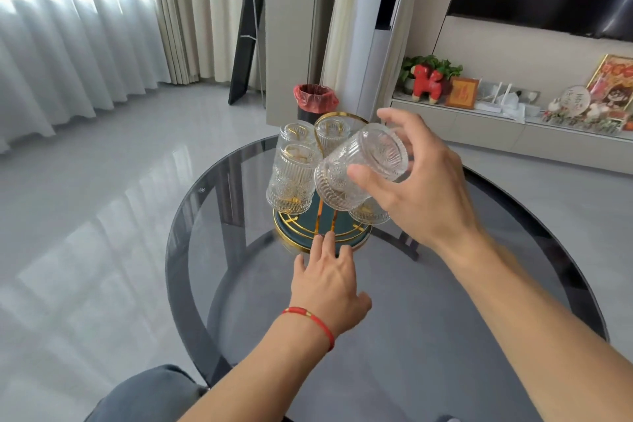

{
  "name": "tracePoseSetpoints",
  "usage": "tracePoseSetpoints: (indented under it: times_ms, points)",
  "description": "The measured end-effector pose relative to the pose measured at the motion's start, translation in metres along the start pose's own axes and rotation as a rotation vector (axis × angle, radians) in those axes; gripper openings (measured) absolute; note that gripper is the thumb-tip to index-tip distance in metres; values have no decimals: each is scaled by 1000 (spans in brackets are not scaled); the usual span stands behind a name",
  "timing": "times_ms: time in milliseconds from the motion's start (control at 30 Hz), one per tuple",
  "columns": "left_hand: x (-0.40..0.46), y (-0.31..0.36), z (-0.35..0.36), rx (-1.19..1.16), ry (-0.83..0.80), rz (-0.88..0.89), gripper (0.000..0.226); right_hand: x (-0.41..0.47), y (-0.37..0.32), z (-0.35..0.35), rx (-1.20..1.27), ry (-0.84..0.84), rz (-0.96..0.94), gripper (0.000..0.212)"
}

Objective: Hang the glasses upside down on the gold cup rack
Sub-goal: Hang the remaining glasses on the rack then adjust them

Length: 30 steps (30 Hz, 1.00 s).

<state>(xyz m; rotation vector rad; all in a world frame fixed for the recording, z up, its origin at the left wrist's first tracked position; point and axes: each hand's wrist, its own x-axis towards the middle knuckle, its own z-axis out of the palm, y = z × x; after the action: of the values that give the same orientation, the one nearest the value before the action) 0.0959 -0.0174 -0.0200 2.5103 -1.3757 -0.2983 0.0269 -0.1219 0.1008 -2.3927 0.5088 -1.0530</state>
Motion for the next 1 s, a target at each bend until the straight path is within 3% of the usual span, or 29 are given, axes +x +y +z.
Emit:
tracePoseSetpoints:
  times_ms: [433, 1000]
  points:
    - [9, -8, 1, 48, -69, 1, 72, 23, 7, 42, -238, -138, -43, 68]
    - [5, -5, -2, 163, -48, 13, 50, 29, 44, 61, -418, -233, -140, 62]
